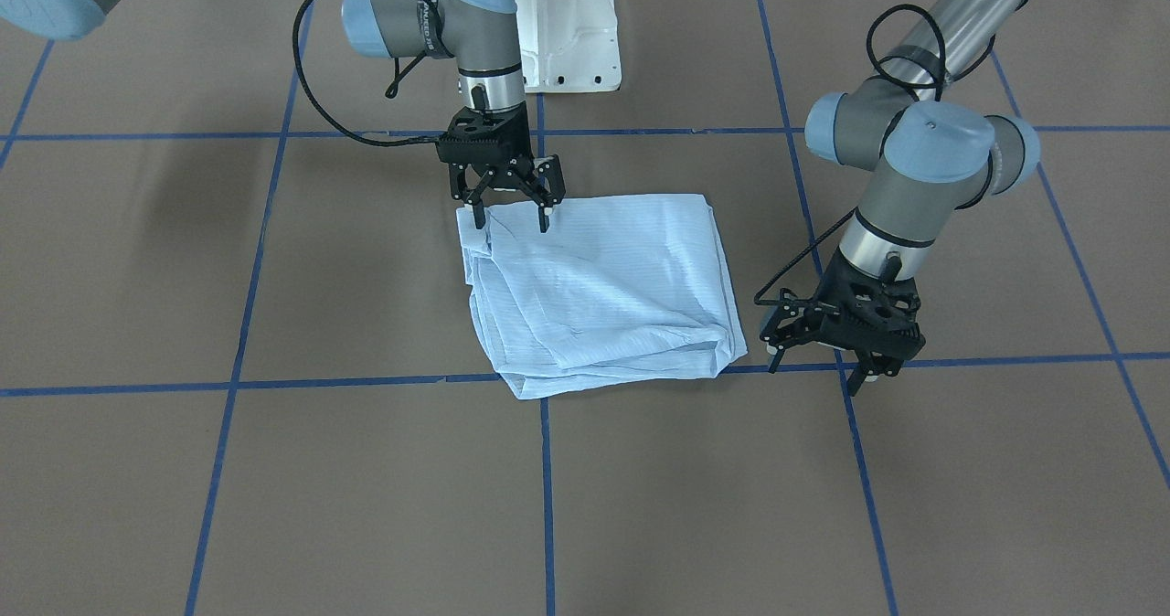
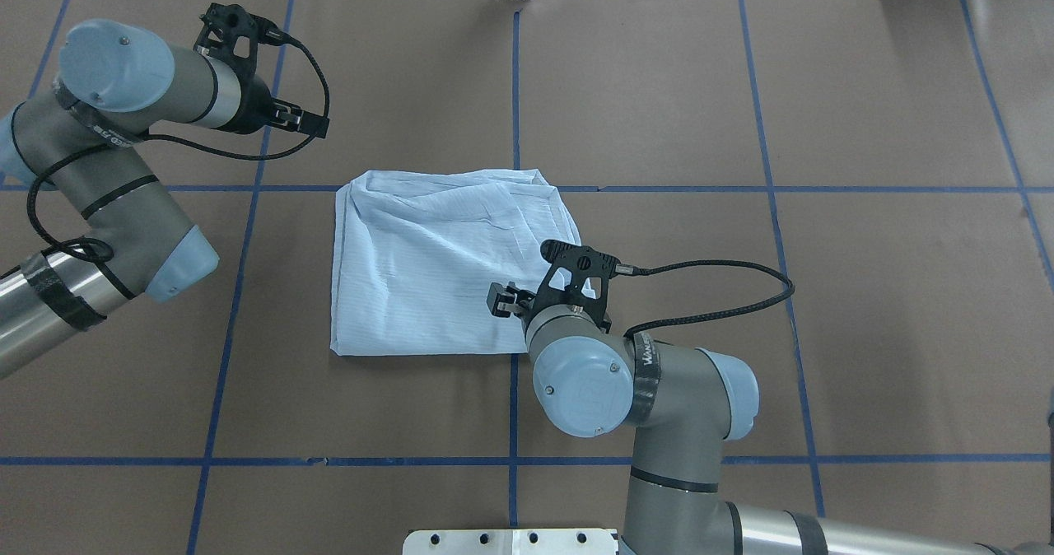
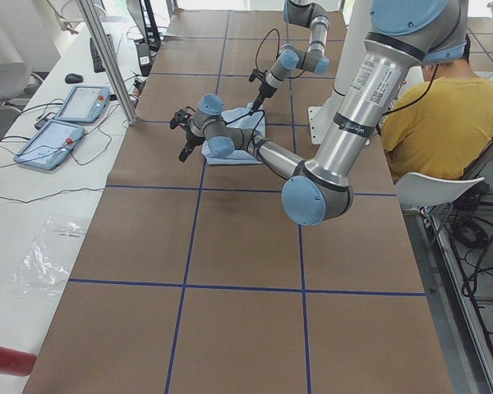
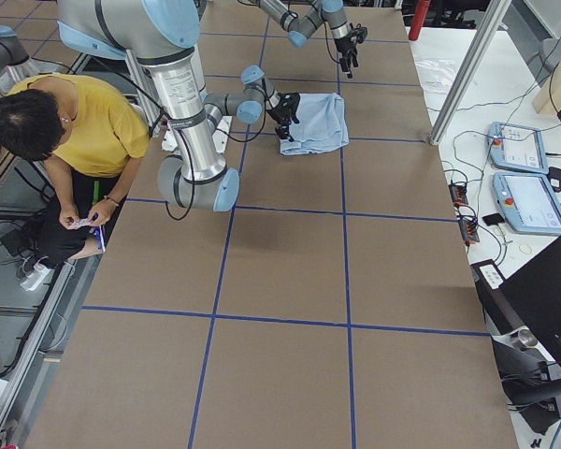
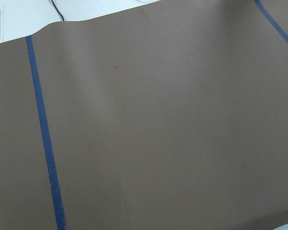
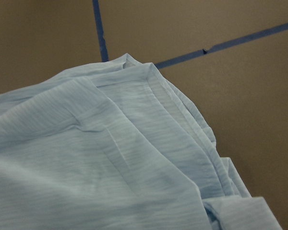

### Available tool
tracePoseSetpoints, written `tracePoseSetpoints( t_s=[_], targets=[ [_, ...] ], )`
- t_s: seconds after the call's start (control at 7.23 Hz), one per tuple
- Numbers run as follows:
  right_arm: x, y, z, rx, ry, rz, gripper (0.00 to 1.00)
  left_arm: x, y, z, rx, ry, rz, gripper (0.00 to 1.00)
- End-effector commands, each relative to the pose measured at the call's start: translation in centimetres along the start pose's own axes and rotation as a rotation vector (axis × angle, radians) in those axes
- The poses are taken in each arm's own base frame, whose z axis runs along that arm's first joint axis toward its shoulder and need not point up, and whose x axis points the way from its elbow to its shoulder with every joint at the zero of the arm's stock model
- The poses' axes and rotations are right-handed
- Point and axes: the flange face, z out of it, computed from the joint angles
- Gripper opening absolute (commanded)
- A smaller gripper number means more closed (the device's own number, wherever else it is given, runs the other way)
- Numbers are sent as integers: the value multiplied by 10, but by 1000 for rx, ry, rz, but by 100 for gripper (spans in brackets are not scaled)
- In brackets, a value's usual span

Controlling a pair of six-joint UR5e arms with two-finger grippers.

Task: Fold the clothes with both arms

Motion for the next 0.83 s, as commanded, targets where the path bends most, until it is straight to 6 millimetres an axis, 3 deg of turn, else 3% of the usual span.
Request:
tracePoseSetpoints(
  t_s=[0.0,0.14,0.41,0.69],
  targets=[
    [-2,-49,-24,-41,3,-13,100,0,0,-1,1,1,-1,99],
    [4,-84,-28,-60,24,-39,100,3,-1,-5,6,9,1,99],
    [40,-183,-28,-153,79,-122,100,-10,23,-25,5,12,5,99],
    [120,-285,-31,-245,110,-235,100,-22,44,-43,-9,23,18,99]
  ],
)
